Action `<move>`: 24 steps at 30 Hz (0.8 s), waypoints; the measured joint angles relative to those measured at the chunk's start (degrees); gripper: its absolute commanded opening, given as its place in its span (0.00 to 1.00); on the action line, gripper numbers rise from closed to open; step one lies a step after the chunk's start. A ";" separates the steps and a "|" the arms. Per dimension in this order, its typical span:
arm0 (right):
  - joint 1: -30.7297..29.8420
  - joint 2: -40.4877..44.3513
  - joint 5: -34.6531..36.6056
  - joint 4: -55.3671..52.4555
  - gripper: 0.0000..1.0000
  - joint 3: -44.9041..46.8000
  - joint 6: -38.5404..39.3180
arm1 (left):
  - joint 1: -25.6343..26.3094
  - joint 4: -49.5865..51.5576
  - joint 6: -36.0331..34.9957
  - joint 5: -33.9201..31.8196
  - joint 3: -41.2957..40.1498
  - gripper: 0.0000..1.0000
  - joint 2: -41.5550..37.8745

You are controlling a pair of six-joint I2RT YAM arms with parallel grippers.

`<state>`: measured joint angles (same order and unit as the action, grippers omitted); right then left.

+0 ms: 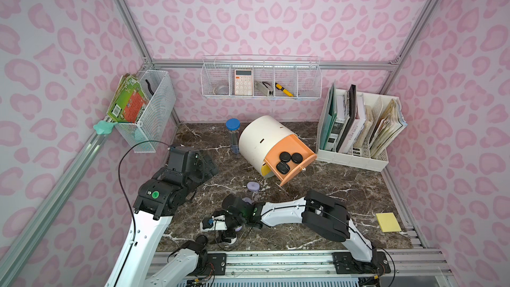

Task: Put the bluetooth earphones in the drawer according to color
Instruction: Pick up the Bluetooth earphone from the center of the board.

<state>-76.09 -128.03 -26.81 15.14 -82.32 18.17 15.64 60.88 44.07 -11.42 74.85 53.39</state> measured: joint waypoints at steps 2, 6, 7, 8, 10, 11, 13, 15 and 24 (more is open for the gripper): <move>-0.42 -1.14 -0.07 -0.42 0.78 -1.03 0.76 | -0.02 0.02 -0.37 0.04 0.00 0.98 0.00; -0.83 -3.72 0.39 -1.60 0.77 -4.22 1.70 | -0.11 0.02 -0.39 0.17 0.00 0.98 0.07; -0.96 -4.66 0.76 -1.57 0.77 -5.35 1.79 | -0.15 0.02 -0.46 0.20 0.00 0.99 0.07; -1.14 -5.64 1.03 -1.90 0.77 -6.43 1.97 | -0.22 0.02 -0.57 0.22 0.00 0.98 0.04; -1.29 -7.50 1.73 -3.19 0.76 -8.41 1.99 | -0.33 0.02 -0.57 0.22 0.00 0.98 -0.02; -1.36 -8.33 1.97 -3.65 0.76 -9.38 1.86 | -0.31 0.02 -0.57 0.24 0.00 0.99 -0.07; -1.49 -9.75 1.86 -3.67 0.76 -11.34 1.68 | -0.33 0.02 -0.57 0.24 0.00 0.98 -0.15; -1.64 -10.91 1.97 -3.28 0.75 -12.70 1.49 | -0.37 0.02 -0.57 0.24 0.00 0.99 -0.24; -2.27 -14.49 3.72 -1.14 0.73 -17.07 -1.81 | -0.61 0.02 -0.59 0.66 0.00 0.99 -0.76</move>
<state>-78.37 -142.52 -23.09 14.00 -99.39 16.36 15.03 60.90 43.48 -10.76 74.85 52.62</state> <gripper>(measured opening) 0.726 0.984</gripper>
